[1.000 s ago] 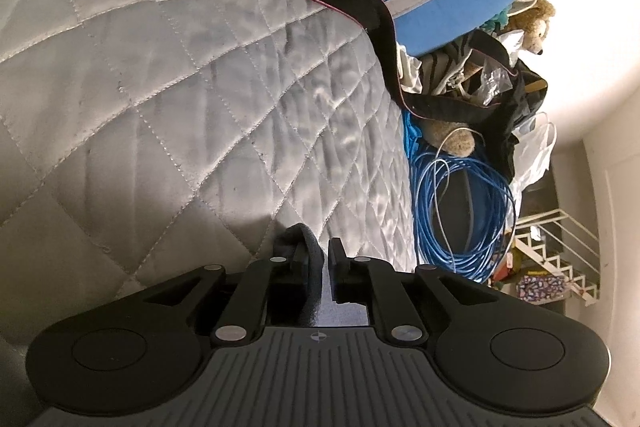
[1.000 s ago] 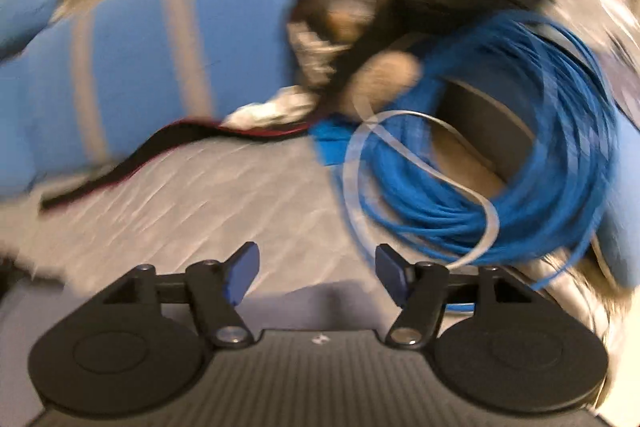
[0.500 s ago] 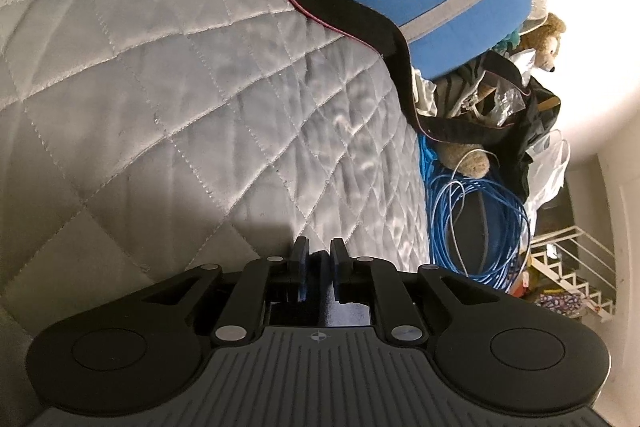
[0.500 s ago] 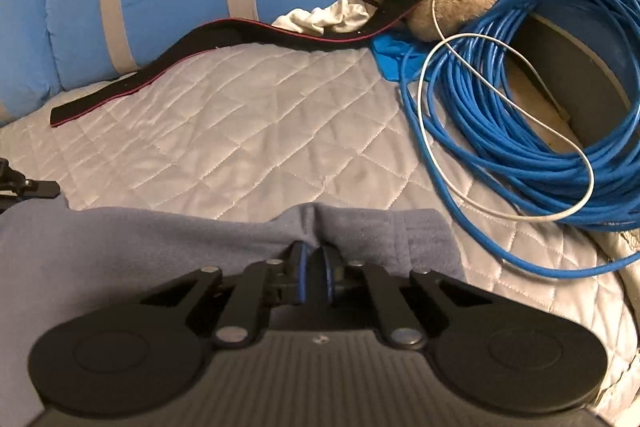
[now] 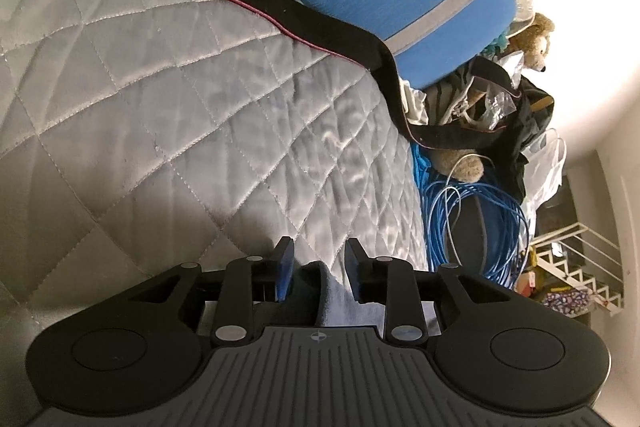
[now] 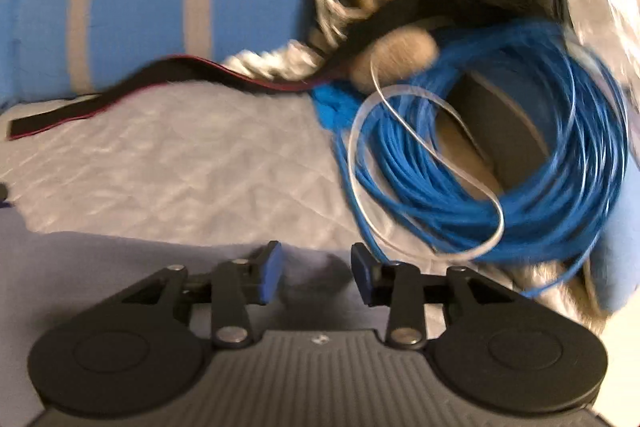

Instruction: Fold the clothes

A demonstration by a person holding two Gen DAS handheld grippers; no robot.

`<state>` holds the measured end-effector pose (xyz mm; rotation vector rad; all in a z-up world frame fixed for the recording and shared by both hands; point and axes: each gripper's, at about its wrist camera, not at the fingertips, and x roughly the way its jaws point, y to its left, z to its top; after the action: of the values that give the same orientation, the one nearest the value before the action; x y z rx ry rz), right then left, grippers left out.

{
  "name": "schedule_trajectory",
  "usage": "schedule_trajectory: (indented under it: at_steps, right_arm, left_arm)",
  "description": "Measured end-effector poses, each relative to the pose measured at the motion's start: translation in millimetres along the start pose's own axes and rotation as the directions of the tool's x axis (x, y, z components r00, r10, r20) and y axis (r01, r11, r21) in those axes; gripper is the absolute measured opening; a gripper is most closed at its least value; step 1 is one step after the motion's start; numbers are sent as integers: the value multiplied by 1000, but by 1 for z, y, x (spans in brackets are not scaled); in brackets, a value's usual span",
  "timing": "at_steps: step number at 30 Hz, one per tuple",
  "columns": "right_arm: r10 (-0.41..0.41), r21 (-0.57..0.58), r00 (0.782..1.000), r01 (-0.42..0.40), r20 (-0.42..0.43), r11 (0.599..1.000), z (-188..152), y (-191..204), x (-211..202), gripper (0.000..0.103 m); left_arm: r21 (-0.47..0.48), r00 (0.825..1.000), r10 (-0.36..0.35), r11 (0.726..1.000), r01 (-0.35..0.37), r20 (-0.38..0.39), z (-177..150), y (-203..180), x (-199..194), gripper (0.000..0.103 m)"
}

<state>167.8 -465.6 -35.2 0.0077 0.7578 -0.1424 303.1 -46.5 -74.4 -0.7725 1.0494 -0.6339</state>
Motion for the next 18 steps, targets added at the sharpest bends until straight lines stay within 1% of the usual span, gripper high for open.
schedule_trajectory:
  at_steps: [3, 7, 10, 13, 16, 18]
  right_arm:
    - [47, 30, 998, -45, -49, 999, -3, -10, 21, 52]
    - [50, -3, 998, -50, -41, 999, -5, -8, 27, 54]
    - [32, -24, 999, -32, -3, 999, 0, -5, 15, 57]
    - [14, -61, 998, -10, 56, 998, 6, 4, -5, 68]
    - [62, -93, 994, -54, 84, 994, 9, 19, -24, 72]
    - [112, -119, 989, -100, 96, 988, 8, 34, -36, 76]
  left_arm:
    - [7, 1000, 1, 1000, -2, 9, 0, -1, -4, 27]
    - [13, 1000, 8, 1000, -8, 22, 2, -2, -12, 27]
    - [27, 1000, 9, 1000, -10, 29, 5, -4, -21, 27]
    - [56, 1000, 10, 998, -11, 24, 6, -6, -29, 27]
    - [85, 1000, 11, 996, -12, 10, 6, -8, -34, 28]
    - [96, 1000, 7, 995, -5, -15, 5, -6, -34, 29]
